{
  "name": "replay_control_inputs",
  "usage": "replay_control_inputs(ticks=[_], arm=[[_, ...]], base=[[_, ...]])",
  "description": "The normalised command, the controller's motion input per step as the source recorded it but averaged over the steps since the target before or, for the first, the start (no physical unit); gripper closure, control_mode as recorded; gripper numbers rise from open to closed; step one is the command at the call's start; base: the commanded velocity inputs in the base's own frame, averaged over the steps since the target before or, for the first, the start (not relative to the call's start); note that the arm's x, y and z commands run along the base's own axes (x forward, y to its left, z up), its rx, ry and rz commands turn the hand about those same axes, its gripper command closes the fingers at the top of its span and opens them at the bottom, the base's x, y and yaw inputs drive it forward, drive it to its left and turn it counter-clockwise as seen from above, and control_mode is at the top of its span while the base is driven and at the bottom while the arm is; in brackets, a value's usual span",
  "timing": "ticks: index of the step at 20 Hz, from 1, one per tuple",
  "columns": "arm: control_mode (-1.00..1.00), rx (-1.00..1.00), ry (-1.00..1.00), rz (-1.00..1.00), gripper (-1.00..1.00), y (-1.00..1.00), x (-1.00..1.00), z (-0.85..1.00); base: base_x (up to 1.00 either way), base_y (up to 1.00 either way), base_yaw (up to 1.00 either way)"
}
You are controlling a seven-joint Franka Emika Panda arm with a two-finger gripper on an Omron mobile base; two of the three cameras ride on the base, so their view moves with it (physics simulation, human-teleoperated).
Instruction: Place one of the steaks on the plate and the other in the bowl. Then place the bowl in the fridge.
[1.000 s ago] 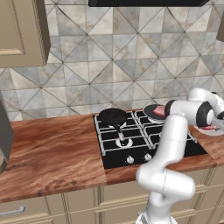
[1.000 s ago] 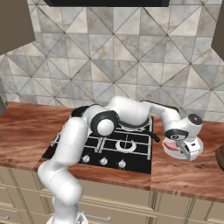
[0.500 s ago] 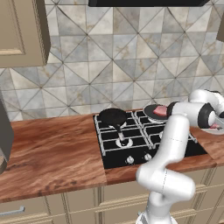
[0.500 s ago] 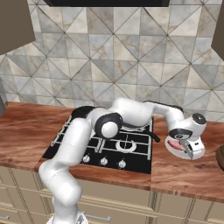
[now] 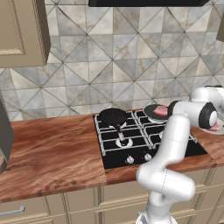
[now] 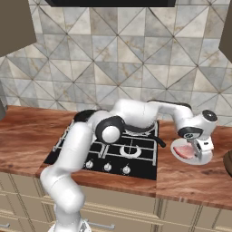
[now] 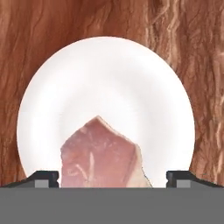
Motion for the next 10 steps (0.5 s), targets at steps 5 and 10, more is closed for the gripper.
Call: replay_control_inputs(ticks=[5,10], arm=[[-1.00,-0.05,0.16,0.16,-1.00,0.81,-0.50,0.69],[-1.00,-0.09,-0.09,0.31,-1.00,1.00,-0.82,0.00]], base=[[0.00,0.00,0.00],[0.00,0.00,0.00]])
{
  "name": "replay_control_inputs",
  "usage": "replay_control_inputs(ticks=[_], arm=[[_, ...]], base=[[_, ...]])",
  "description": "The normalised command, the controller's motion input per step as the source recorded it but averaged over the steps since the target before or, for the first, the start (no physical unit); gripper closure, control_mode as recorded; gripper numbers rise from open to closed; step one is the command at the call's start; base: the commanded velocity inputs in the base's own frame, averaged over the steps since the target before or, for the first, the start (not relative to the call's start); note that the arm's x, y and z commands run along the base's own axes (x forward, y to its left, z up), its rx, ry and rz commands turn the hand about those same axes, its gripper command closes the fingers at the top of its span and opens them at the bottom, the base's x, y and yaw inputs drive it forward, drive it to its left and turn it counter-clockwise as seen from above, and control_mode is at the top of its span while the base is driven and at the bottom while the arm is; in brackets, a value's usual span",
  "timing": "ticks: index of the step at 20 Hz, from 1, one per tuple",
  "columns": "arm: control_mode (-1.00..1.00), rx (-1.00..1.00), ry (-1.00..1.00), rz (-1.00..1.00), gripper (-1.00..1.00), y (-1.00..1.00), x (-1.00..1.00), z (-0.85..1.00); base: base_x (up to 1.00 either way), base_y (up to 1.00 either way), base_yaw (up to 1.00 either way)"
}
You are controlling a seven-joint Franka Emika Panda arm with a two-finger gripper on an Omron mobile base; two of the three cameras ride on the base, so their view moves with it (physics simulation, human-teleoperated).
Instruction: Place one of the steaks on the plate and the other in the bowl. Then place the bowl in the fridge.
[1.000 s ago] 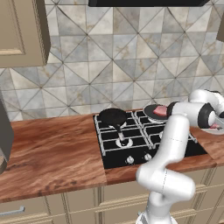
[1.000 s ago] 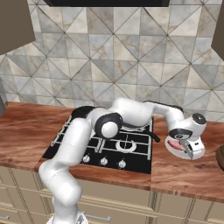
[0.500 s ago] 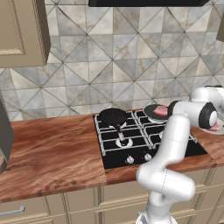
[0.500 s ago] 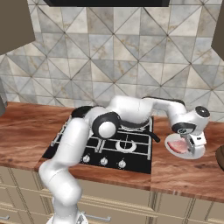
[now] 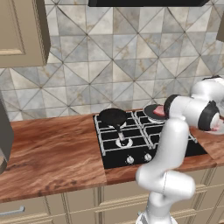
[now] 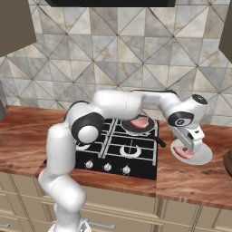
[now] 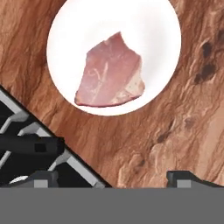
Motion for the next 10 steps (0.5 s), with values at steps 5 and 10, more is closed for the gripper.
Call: replay_control_inputs(ticks=[5,10], arm=[[-1.00,-0.20,0.08,0.45,-1.00,1.00,-0.17,0.53],[-1.00,-0.10,0.29,0.40,-1.00,1.00,0.06,0.59]], base=[[0.00,0.00,0.00],[0.00,0.00,0.00]])
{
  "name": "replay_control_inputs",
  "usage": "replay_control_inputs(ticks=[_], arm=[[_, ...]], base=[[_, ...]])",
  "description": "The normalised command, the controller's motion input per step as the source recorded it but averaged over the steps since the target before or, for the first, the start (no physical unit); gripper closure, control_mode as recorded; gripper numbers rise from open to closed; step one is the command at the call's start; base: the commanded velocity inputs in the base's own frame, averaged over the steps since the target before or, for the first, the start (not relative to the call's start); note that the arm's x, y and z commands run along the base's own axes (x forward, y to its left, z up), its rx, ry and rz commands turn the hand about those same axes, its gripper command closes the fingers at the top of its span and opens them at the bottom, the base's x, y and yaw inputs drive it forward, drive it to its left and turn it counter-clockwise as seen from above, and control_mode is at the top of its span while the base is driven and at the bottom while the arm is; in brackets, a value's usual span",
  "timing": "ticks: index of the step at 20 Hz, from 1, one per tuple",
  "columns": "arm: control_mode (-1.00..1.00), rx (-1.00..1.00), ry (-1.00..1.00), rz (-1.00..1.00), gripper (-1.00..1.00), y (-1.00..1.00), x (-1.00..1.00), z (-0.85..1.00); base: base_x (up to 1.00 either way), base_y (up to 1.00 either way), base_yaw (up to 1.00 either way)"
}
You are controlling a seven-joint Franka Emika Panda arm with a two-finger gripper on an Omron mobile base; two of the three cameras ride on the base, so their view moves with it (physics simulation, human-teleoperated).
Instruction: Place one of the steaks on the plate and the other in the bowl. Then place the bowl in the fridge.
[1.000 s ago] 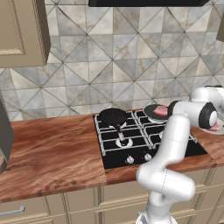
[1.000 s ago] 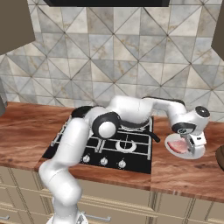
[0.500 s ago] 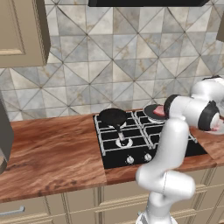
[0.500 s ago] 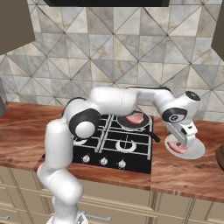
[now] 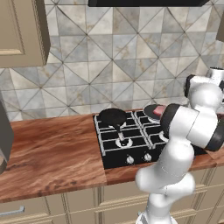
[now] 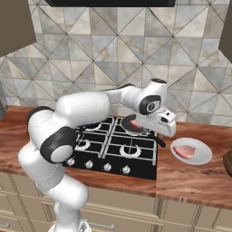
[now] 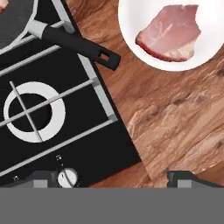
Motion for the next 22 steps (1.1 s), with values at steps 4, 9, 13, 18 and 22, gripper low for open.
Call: replay_control_inputs(ticks=[4,9,13,18,22], arm=[[-1.00,0.00,0.23,0.37,-1.00,0.52,0.42,0.43],[-1.00,0.03,0.25,0.21,-1.00,0.40,0.91,-0.01],[-1.00,0.07,0.22,0.09,-1.00,0.11,0.82,-0.01],[-1.00,0.14,0.08,0.01,-1.00,0.01,0.68,0.00],[-1.00,0.21,0.00,0.00,-1.00,0.02,0.57,-0.11]], base=[[0.00,0.00,0.00],[0.00,0.00,0.00],[0.00,0.00,0.00],[0.00,0.00,0.00],[0.00,0.00,0.00]])
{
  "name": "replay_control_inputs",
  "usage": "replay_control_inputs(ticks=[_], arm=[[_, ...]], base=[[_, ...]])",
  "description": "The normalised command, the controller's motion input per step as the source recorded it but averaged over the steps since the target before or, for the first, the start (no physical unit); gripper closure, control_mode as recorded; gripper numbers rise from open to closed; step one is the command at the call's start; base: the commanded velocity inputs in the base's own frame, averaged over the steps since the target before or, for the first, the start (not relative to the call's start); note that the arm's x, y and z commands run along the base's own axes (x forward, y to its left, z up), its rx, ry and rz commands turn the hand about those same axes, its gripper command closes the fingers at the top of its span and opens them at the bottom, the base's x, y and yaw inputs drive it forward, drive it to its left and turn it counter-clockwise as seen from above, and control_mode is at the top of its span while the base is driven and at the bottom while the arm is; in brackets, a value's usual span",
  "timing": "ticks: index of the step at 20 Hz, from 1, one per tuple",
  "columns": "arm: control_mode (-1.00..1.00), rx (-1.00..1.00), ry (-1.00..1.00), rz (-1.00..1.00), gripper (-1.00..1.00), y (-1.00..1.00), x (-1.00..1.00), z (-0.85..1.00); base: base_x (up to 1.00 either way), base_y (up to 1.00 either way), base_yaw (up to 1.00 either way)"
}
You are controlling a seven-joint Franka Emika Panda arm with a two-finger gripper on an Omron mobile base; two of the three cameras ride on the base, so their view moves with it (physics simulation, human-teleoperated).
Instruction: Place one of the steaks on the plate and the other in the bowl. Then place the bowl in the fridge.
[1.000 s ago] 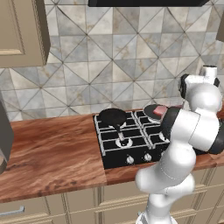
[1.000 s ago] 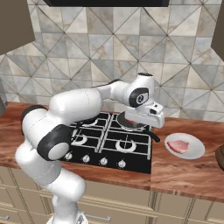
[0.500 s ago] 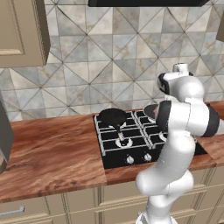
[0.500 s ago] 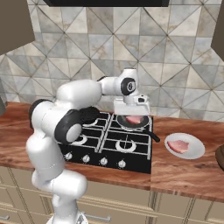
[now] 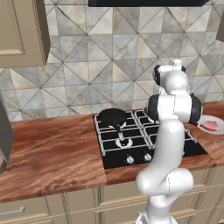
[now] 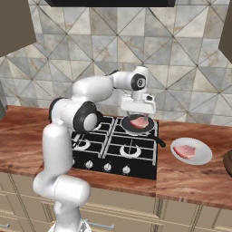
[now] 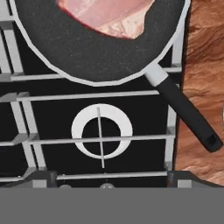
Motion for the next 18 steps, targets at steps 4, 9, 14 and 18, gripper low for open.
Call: replay_control_inputs(ticks=[4,9,14,18], arm=[[-1.00,0.20,0.00,0.00,-1.00,0.00,0.47,-0.26],[-1.00,0.04,-0.04,0.00,-1.00,0.01,0.19,-0.27],[-1.00,-0.05,-0.22,-0.06,-1.00,0.04,-0.22,-0.31],[-1.00,-0.22,-0.27,-0.10,-1.00,0.42,-0.40,-0.72]], base=[[0.00,0.00,0.00],[0.00,0.00,0.00],[0.00,0.00,0.00],[0.00,0.00,0.00]])
